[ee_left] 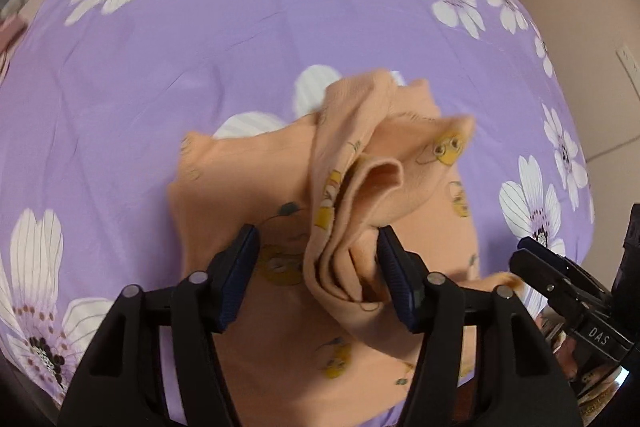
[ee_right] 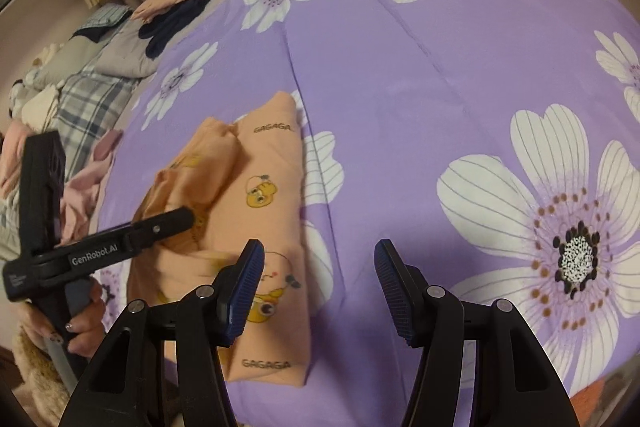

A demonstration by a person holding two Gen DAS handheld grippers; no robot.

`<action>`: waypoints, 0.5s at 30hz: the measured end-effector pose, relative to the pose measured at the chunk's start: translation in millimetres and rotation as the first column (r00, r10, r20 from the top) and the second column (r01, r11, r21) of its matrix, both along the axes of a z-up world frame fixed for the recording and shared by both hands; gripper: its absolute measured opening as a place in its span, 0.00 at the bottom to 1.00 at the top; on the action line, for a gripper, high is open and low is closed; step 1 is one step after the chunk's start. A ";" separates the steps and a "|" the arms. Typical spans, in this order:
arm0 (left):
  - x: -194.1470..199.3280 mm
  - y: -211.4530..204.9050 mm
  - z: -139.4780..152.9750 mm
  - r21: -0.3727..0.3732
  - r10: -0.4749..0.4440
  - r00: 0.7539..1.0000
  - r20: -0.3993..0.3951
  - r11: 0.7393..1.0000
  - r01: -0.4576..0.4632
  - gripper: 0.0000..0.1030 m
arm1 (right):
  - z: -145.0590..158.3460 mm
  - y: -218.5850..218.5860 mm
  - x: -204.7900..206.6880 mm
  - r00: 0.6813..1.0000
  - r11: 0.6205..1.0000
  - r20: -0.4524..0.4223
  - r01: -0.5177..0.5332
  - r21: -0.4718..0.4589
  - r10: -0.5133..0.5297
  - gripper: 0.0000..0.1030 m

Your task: Fold small clothes

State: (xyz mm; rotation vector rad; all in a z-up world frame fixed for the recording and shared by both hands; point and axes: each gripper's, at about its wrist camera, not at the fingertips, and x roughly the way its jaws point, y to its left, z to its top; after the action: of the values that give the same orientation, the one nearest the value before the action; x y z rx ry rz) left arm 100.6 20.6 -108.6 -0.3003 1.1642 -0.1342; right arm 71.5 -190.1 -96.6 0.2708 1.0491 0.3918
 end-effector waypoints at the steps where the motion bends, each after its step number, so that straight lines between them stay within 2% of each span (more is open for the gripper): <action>1: -1.5 3.1 -1.3 -0.005 0.010 1.000 -0.003 1.000 -0.010 0.58 | -0.9 2.5 -0.8 1.000 1.000 -0.003 -0.007 -0.005 0.007 0.58; 6: -19.4 21.2 -0.6 0.011 0.051 0.999 0.012 0.999 -0.051 0.58 | 0.1 25.3 -7.7 0.997 0.997 0.005 -0.081 -0.010 0.082 0.58; 9: -29.4 34.8 -3.2 -0.028 0.068 0.998 -0.004 0.997 -0.068 0.57 | 0.4 33.4 -8.2 0.994 0.994 0.007 -0.111 -0.014 0.111 0.58; 11: -36.7 42.7 -4.7 -0.022 0.090 0.996 -0.016 0.996 -0.090 0.57 | -1.0 37.4 -7.7 0.993 0.993 0.003 -0.117 -0.020 0.117 0.58; 15: -49.0 51.5 6.4 -0.147 0.093 0.996 -0.001 0.985 -0.092 0.56 | -5.6 41.2 -6.4 0.992 0.992 -0.015 -0.128 -0.025 0.127 0.58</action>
State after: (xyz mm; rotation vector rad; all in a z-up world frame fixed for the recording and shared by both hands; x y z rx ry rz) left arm 51.6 72.1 -102.3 -0.4832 1.1348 -0.1399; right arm 65.1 -148.9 -102.1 0.1844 1.0871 0.4918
